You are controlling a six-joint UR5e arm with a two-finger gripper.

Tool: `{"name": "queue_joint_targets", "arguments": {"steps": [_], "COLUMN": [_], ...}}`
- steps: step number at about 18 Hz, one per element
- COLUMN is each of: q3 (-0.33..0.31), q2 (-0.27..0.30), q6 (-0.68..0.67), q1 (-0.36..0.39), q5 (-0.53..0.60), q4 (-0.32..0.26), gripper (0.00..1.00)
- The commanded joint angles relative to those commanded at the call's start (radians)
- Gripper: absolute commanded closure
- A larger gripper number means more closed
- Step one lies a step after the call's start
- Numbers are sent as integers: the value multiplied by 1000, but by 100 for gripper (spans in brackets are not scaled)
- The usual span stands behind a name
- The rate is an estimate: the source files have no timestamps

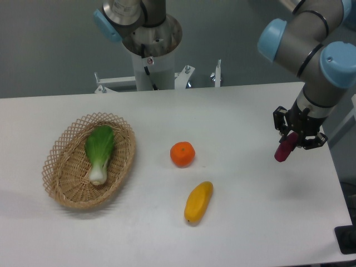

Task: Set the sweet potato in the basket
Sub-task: 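Lift the held purple sweet potato with the gripper, then carry the sweet potato over the wicker basket beside the bok choy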

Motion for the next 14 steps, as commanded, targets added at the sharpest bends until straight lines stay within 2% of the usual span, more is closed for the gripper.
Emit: {"name": "queue_joint_targets", "arguments": {"steps": [6,10,14], "q3": [-5,-31,-112], "q2": [5,24,75], "q6": [-12,-93,-123], "q1": [-11,-70,-123], "q5": [0,-2,-14], "q4": [-2,-2,0], "gripper": [88,88,88]}}
